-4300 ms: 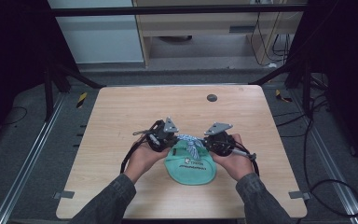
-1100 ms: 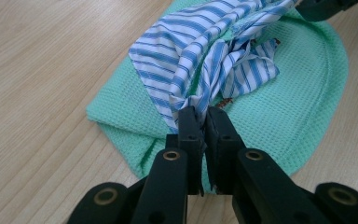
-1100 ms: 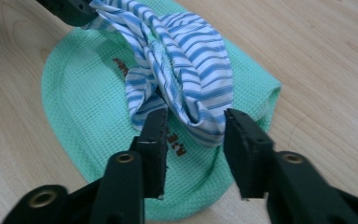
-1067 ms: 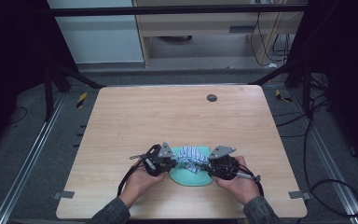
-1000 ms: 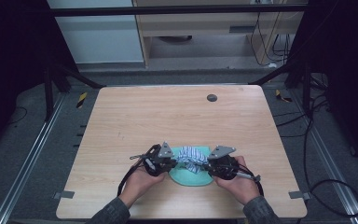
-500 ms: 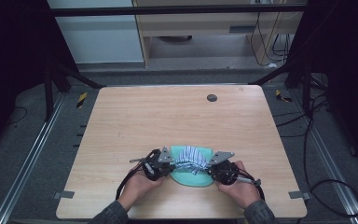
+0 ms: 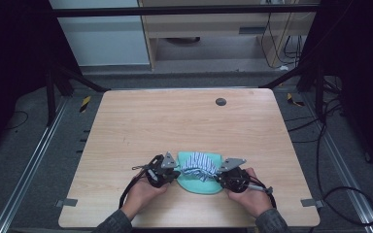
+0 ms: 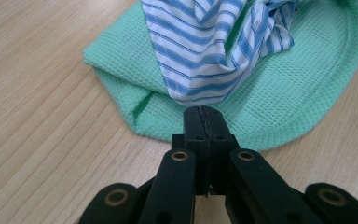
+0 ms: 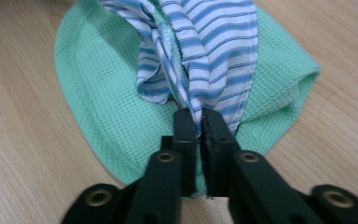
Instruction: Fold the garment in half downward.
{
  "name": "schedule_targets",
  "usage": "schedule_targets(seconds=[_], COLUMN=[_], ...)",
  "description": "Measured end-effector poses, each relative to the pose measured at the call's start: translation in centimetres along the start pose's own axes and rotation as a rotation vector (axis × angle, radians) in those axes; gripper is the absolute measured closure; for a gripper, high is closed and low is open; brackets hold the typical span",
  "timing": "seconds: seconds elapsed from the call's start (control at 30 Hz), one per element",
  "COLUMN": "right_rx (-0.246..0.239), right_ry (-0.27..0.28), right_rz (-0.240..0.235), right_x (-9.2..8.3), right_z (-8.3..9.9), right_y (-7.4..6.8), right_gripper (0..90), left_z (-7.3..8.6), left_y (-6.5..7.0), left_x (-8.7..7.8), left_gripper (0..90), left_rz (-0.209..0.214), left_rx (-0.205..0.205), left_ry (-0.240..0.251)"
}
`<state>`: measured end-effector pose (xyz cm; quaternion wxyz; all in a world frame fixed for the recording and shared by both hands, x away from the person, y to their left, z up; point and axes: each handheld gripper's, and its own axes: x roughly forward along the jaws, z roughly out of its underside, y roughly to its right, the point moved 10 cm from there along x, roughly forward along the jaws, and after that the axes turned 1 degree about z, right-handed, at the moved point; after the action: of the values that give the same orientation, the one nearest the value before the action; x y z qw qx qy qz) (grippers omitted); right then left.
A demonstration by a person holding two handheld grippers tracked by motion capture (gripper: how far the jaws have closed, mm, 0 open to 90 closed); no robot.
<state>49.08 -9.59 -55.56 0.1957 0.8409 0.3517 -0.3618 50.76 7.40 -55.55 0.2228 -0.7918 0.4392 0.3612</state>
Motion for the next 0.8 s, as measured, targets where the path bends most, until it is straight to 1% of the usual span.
schedule_targets(seconds=[0.03,0.07,0.1,0.13,0.17,0.2,0.23,0.27,0.3,0.33,0.37,0.47,0.53,0.6,0.63,0.67,0.73,0.8], right_rx=[0.015,0.018,0.018,0.027,0.041,0.050,0.050,0.058,0.058,0.063,0.077,0.113,0.142,0.173,0.189,0.207,0.219,0.229], right_ry=[0.017,0.024,0.024,0.026,0.035,0.033,0.033,0.041,0.043,0.050,0.056,0.070,0.065,0.071,0.075,0.074,0.077,0.079], right_rz=[-0.001,-0.002,-0.002,0.004,0.010,0.011,0.011,0.038,0.049,0.060,0.069,0.101,0.126,0.150,0.156,0.157,0.176,0.186], right_x=[-0.4,-0.5,-0.5,-0.7,-1.1,-1.3,-1.3,-1.7,-1.8,-2.0,-2.2,-2.4,-2.5,-2.4,-2.4,-2.3,-2.2,-2.2], right_z=[-0.2,-0.2,-0.2,-0.2,0.0,0.1,0.1,0.6,0.7,0.9,1.0,1.5,1.9,2.1,2.2,2.3,2.4,2.4], right_y=[0.1,0.1,0.1,0.3,0.6,0.7,0.7,1.3,1.5,1.9,2.3,3.6,4.6,5.5,6.0,6.3,7.3,7.9], right_gripper=[70.7,64.1,64.1,56.4,43.6,38.2,38.2,27.3,25.3,21.2,18.5,14.3,12.6,10.5,9.4,8.1,7.6,7.0], left_z=[0.1,0.3,0.3,0.5,0.6,1.0,1.0,1.4,1.7,1.9,2.2,3.0,3.6,4.2,4.2,4.9,5.3,5.6], left_y=[-0.2,-0.4,-0.4,-0.6,-0.8,-1.4,-1.4,-2.1,-2.5,-3.0,-3.3,-4.8,-5.8,-6.9,-6.9,-7.9,-8.7,-9.3], left_x=[-0.3,-0.5,-0.5,-0.8,-1.1,-1.6,-1.6,-2.1,-2.3,-2.5,-2.6,-3.0,-3.1,-3.3,-3.3,-3.6,-3.9,-4.2], left_gripper=[86.1,81.8,77.0,77.0,67.1,60.8,54.3,45.3,41.3,36.9,33.6,26.1,21.1,18.3,18.0,17.1,15.8,15.4], left_rz=[-0.008,-0.026,-0.026,-0.037,-0.048,-0.074,-0.074,-0.095,-0.108,-0.117,-0.116,-0.140,-0.161,-0.166,-0.166,-0.184,-0.190,-0.202], left_rx=[-0.015,-0.018,-0.018,-0.027,-0.034,-0.047,-0.047,-0.070,-0.083,-0.100,-0.119,-0.164,-0.200,-0.235,-0.235,-0.263,-0.288,-0.303], left_ry=[0.008,0.009,0.009,0.011,0.016,0.022,0.022,0.028,0.030,0.036,0.040,0.053,0.063,0.069,0.069,0.071,0.077,0.082])
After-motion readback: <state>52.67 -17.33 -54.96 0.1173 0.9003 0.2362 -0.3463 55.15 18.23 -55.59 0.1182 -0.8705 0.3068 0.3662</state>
